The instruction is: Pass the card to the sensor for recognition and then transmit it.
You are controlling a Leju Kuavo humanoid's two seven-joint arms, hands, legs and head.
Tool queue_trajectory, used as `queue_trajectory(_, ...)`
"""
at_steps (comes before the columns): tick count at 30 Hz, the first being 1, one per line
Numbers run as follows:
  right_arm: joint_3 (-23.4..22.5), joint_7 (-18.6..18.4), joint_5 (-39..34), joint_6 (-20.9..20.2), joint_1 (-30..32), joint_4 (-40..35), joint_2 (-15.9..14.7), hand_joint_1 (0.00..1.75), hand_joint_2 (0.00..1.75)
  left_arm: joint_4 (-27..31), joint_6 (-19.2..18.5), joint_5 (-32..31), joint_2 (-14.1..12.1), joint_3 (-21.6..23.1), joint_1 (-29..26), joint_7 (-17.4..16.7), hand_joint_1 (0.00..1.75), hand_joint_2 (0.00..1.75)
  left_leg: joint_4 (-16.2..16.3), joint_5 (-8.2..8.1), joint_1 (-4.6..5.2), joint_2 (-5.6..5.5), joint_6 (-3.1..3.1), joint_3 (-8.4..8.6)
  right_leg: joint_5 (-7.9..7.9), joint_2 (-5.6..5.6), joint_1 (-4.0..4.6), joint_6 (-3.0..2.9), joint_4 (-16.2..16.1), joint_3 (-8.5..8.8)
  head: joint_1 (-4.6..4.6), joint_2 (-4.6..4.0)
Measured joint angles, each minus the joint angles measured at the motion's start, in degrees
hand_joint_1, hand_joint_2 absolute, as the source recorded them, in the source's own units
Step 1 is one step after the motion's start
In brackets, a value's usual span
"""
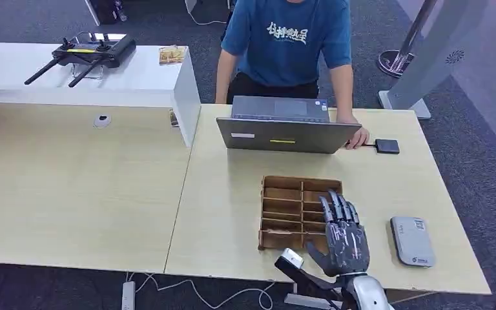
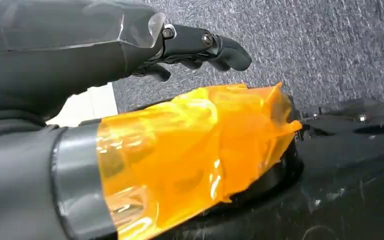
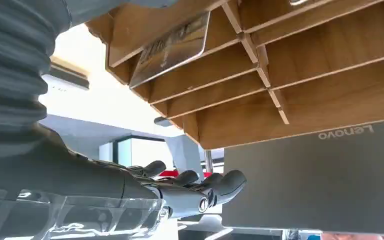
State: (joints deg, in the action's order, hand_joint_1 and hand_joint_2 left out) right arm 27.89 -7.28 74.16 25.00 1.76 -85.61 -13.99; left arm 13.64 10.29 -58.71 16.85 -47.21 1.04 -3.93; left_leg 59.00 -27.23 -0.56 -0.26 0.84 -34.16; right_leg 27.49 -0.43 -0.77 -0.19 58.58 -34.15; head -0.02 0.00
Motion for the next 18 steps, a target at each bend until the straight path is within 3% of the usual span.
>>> queue_trajectory(10, 0.09, 1.18, -3.63, -3.98, 0.09, -2.93, -3.78, 0.0, 1.75, 0.0, 1.31, -2.58, -0.02, 1.81, -0.33, 0.44, 0.0, 0.0, 0.0, 0.0, 0.0, 0.0, 0.0, 0.0, 0.0, 0.0, 0.01, 0.0, 0.0, 0.0, 0.0, 0.0)
queue_trajectory(18, 0.07, 0.57, -2.47, -7.15, 0.17, -4.57, -6.21, 0.0, 1.75, 0.0, 2.16, -5.38, -0.13, 3.67, -0.6, -0.13, 0.0, 0.0, 0.0, 0.0, 0.0, 0.0, 0.0, 0.0, 0.0, 0.0, 0.0, 0.0, -0.01, 0.0, 0.0, 0.0)
